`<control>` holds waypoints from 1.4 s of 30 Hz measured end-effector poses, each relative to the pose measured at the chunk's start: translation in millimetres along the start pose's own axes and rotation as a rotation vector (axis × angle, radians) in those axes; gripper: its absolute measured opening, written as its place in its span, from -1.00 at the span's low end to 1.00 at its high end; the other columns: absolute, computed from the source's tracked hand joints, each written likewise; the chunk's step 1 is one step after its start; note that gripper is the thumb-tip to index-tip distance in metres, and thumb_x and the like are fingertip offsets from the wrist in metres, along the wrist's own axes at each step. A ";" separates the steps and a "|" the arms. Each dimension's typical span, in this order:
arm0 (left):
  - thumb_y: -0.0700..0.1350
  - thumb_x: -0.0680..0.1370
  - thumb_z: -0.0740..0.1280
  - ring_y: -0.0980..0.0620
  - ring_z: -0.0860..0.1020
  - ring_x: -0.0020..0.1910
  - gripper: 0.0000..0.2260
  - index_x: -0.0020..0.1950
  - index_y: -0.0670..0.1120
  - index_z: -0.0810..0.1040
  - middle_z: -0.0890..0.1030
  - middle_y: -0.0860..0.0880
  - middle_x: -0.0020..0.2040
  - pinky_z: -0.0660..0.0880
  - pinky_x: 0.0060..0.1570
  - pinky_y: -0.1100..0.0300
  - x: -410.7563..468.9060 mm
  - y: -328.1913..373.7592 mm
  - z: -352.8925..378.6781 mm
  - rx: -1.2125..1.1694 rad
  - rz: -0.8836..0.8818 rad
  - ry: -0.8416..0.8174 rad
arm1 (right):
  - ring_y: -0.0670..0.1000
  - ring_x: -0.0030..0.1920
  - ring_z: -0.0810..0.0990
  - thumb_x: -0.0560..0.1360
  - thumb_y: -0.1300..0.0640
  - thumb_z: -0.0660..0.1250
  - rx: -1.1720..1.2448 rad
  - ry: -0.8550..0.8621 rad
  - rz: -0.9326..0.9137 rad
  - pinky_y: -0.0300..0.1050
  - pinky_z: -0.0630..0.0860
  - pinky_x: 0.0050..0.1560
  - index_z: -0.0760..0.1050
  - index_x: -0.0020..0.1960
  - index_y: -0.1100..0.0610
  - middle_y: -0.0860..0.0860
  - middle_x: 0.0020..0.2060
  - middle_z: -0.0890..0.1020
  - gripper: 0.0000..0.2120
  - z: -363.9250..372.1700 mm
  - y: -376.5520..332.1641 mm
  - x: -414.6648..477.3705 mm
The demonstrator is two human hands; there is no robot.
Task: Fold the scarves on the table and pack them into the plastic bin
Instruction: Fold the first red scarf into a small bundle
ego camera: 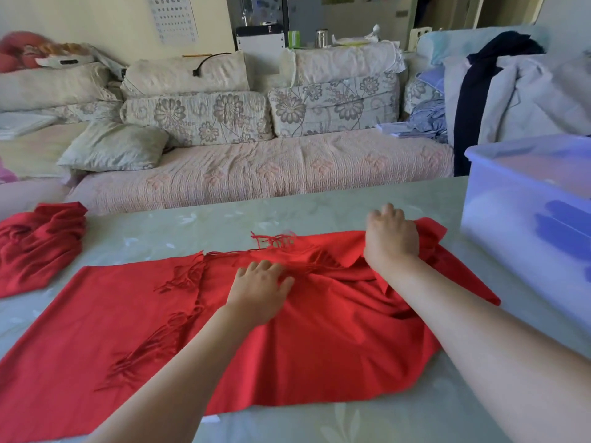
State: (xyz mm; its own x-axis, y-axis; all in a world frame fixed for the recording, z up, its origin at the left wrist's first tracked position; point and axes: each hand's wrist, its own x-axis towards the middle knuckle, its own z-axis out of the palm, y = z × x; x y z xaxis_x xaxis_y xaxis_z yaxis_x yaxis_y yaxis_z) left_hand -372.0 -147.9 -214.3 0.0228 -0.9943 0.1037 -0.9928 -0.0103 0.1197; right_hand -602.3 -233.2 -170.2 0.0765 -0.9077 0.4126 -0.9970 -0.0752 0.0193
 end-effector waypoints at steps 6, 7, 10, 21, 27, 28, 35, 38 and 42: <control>0.06 0.55 0.24 -0.09 0.39 0.28 -0.67 0.30 0.03 0.40 0.46 -0.01 0.26 0.37 0.22 0.00 21.0 22.6 2.8 -0.093 0.032 0.112 | 0.21 0.22 0.52 0.51 0.02 0.27 0.094 -0.295 -0.284 0.09 0.44 0.17 0.19 0.52 -0.08 0.11 0.29 0.42 -0.39 13.5 -18.7 3.2; 0.06 0.55 0.25 -0.10 0.39 0.30 -0.59 0.38 0.03 0.34 0.43 -0.02 0.30 0.38 0.24 0.00 22.2 24.1 5.5 -0.093 0.055 0.064 | 0.21 0.18 0.55 0.51 0.13 0.26 0.062 -0.256 -0.254 0.06 0.47 0.15 0.34 0.45 -0.02 0.11 0.23 0.49 -0.49 15.0 -18.4 5.4; 0.11 0.53 0.30 -0.15 0.35 0.36 -0.34 0.55 0.00 0.11 0.33 -0.05 0.41 0.37 0.30 -0.06 25.8 23.4 10.5 -0.061 0.065 -0.038 | 0.21 0.12 0.62 0.50 0.31 0.18 0.190 -0.098 -0.010 0.03 0.54 0.14 0.58 0.18 0.11 0.13 0.10 0.62 -0.66 11.7 -13.0 20.3; -0.07 0.51 0.21 -0.06 0.34 0.31 -0.60 0.35 0.11 0.45 0.41 0.02 0.30 0.25 0.26 0.08 51.3 45.4 6.3 0.084 0.139 0.021 | 0.32 0.39 0.34 0.44 0.29 0.29 0.208 0.135 0.095 0.19 0.39 0.28 0.43 0.29 0.13 0.27 0.48 0.23 -0.58 25.7 21.4 43.1; 0.07 0.46 -0.05 -0.03 0.30 0.45 -0.44 0.40 0.07 0.46 0.39 0.02 0.46 0.25 0.42 0.00 62.4 55.5 20.0 -0.161 0.189 -0.162 | 0.11 0.34 0.49 0.50 0.23 0.19 0.416 -0.463 -0.502 -0.01 0.44 0.31 0.56 0.29 -0.02 0.03 0.32 0.55 -0.58 39.7 -10.8 2.1; 0.07 0.52 -0.06 -0.02 0.18 0.53 -0.44 0.50 0.08 0.34 0.25 0.03 0.55 0.15 0.49 0.00 63.4 54.5 21.8 -0.147 0.188 -0.230 | 0.10 0.35 0.48 0.49 0.20 0.19 0.391 -0.450 -0.504 0.00 0.44 0.31 0.56 0.28 -0.03 0.02 0.32 0.55 -0.59 43.8 -8.4 -0.8; 0.11 0.66 -0.06 0.07 -0.20 0.58 -0.47 0.61 0.09 -0.12 -0.18 0.06 0.61 -0.20 0.54 -0.03 77.2 67.8 22.0 -0.053 0.092 -0.379 | 0.14 0.29 0.48 0.48 -0.06 0.21 -0.025 -0.358 -0.291 0.10 0.28 0.33 0.49 0.29 0.05 0.07 0.23 0.57 -0.57 37.4 39.4 6.3; 0.12 0.66 -0.07 0.06 -0.17 0.58 -0.49 0.61 0.10 -0.06 -0.13 0.05 0.61 -0.19 0.54 -0.03 77.1 68.4 26.0 -0.081 0.084 -0.318 | 0.09 0.21 0.56 0.45 0.03 0.26 -0.068 -0.366 -0.245 0.09 0.25 0.34 0.59 0.16 -0.01 0.02 0.11 0.66 -0.69 34.1 53.9 17.8; 0.18 0.63 -0.03 -0.02 0.05 0.55 -0.50 0.57 0.11 0.14 0.13 0.04 0.58 0.00 0.52 -0.02 53.7 66.5 35.1 -0.059 0.152 0.022 | 0.13 0.12 0.60 0.56 0.24 0.18 -0.089 -0.115 -0.194 0.02 0.43 0.11 0.57 0.17 0.08 0.06 0.13 0.58 -0.73 32.9 57.0 28.6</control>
State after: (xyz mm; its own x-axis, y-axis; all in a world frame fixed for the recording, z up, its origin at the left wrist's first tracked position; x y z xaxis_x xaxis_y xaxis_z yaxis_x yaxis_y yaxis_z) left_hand -440.9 -205.7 -235.4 -0.1241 -0.9814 0.1463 -0.9763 0.1471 0.1587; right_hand -656.5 -277.0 -187.3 0.2625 -0.9212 0.2872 -0.9604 -0.2205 0.1706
